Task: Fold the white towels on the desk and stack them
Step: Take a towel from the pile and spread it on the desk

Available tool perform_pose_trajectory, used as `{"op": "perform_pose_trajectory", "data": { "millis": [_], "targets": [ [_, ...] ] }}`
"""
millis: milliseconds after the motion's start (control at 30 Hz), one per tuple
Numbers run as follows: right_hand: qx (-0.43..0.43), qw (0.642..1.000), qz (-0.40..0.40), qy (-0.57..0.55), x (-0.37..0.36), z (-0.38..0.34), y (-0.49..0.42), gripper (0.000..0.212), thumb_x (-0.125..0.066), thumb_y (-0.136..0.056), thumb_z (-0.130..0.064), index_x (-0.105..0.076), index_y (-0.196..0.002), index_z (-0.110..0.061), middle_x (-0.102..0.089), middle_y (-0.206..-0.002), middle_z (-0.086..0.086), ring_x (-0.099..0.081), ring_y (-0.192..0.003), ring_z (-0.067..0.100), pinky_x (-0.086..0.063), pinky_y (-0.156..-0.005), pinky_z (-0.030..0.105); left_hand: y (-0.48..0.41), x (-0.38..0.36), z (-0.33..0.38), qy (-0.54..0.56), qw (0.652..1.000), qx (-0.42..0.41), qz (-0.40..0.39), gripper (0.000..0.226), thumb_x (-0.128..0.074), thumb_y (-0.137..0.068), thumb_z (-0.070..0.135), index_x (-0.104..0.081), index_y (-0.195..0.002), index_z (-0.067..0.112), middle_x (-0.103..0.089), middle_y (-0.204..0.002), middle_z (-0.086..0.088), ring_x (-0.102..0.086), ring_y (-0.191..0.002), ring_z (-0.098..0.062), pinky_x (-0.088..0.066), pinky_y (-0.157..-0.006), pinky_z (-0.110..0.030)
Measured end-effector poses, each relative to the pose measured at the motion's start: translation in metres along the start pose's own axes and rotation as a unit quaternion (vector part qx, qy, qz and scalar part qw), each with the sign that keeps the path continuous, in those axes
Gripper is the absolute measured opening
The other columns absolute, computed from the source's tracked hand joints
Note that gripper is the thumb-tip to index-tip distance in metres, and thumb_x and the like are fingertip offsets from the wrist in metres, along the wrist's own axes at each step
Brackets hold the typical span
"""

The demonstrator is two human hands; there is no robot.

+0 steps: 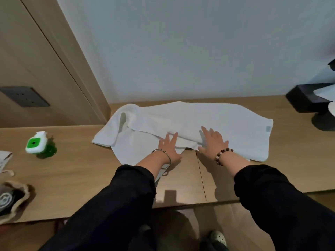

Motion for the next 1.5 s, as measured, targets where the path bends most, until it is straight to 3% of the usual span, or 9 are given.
{"op": "perform_pose_trajectory", "data": {
  "millis": [233,400,700,867,1033,1200,1333,1400,1500],
  "targets": [
    [0.13,0.984,0.05,0.11,-0.025,0.024,-0.021,0.076,-0.047,-0.09,-0.049,-0.005,-0.15,-0.03,-0.033,-0.14,0.007,-0.033,-0.123,0.026,-0.042,-0.09,0.039,-0.019,-0.04,0.014,-0.036,0.99,0.135,0.004,0.087,-0.046,-0.09,0.053,0.025,-0.139,0.048,0.037,-0.15,0.005,0.022,-0.142,-0.033,-0.019,-0.103,-0.068],
    [0.18,0.971,0.103,0.119,-0.013,0.015,-0.031,0.06,-0.048,-0.091,-0.044,-0.026,-0.143,-0.026,-0.044,-0.12,0.007,-0.04,-0.111,0.022,-0.034,-0.063,0.028,-0.017,-0.033,0.015,-0.116,0.979,0.152,0.067,0.076,-0.037,-0.09,0.063,0.016,-0.142,0.05,0.027,-0.154,0.004,0.009,-0.144,-0.031,-0.034,-0.101,-0.059],
    [0.214,0.933,0.239,0.162,0.0,-0.006,-0.036,0.019,-0.046,-0.091,-0.022,-0.06,-0.102,-0.016,-0.056,-0.103,0.004,-0.054,-0.094,0.021,-0.031,-0.062,0.027,-0.037,-0.017,0.005,-0.261,0.944,0.096,0.177,0.063,-0.033,-0.096,0.051,0.006,-0.145,0.048,-0.009,-0.154,-0.004,-0.022,-0.133,-0.034,-0.043,-0.093,-0.044],
    [0.209,0.92,0.276,0.181,-0.001,-0.01,-0.034,0.019,-0.046,-0.089,-0.01,-0.06,-0.099,-0.015,-0.058,-0.101,0.005,-0.057,-0.093,0.022,-0.033,-0.062,0.028,-0.037,-0.013,0.006,-0.289,0.932,0.096,0.195,0.086,-0.051,-0.086,0.021,0.005,-0.145,0.047,-0.021,-0.144,-0.004,-0.03,-0.126,-0.032,-0.041,-0.088,-0.038],
    [0.201,0.921,0.288,0.166,-0.004,-0.006,-0.021,0.018,-0.045,-0.087,-0.005,-0.057,-0.097,-0.014,-0.058,-0.1,0.005,-0.057,-0.093,0.023,-0.034,-0.063,0.028,-0.016,-0.023,0.005,-0.286,0.931,0.095,0.206,0.094,-0.049,-0.084,0.004,0.009,-0.147,0.042,-0.002,-0.157,-0.005,-0.024,-0.135,-0.034,-0.043,-0.093,-0.043],
    [0.203,0.923,0.283,0.162,-0.013,-0.002,0.007,0.017,-0.043,-0.089,-0.006,-0.055,-0.098,-0.015,-0.062,-0.098,0.004,-0.058,-0.089,0.021,-0.036,-0.066,0.027,0.025,-0.036,-0.001,-0.251,0.931,0.085,0.252,0.099,-0.046,-0.082,-0.004,0.016,-0.147,0.037,-0.004,-0.158,-0.004,-0.041,-0.127,-0.03,-0.047,-0.086,-0.041],
    [0.22,0.913,0.312,0.142,-0.025,-0.001,0.038,0.016,-0.044,-0.089,-0.007,-0.047,-0.103,-0.014,-0.064,-0.097,0.006,-0.057,-0.083,0.023,-0.035,-0.063,0.028,0.06,-0.051,-0.019,-0.16,0.928,0.091,0.322,0.089,-0.044,-0.085,0.0,0.011,-0.15,0.027,-0.049,-0.134,-0.013,-0.06,-0.091,-0.026,-0.044,-0.07,-0.032],
    [0.226,0.911,0.324,0.12,-0.029,0.001,0.052,0.033,-0.045,-0.088,-0.006,-0.039,-0.121,-0.012,-0.063,-0.094,0.006,-0.05,-0.072,0.022,-0.034,-0.059,0.029,0.076,-0.062,-0.032,-0.13,0.925,0.107,0.341,0.081,-0.046,-0.089,0.006,0.003,-0.151,0.025,-0.061,-0.115,-0.013,-0.061,-0.091,-0.026,-0.045,-0.075,-0.031],
    [0.219,0.913,0.325,0.118,-0.03,0.009,0.07,0.039,-0.044,-0.089,-0.007,-0.036,-0.127,-0.011,-0.062,-0.09,0.005,-0.048,-0.068,0.021,-0.034,-0.056,0.029,0.101,-0.078,-0.039,-0.181,0.921,0.08,0.335,0.069,-0.048,-0.09,0.007,-0.018,-0.149,0.022,-0.051,-0.135,-0.012,-0.053,-0.117,-0.028,-0.04,-0.096,-0.032]
  ]
}}
Point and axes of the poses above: each hand's wrist, its own y-axis away from the middle knuckle, its own x-axis out of the back of the hand, z = x × y, the point moved 8 cm from there along -y, towards the middle knuckle
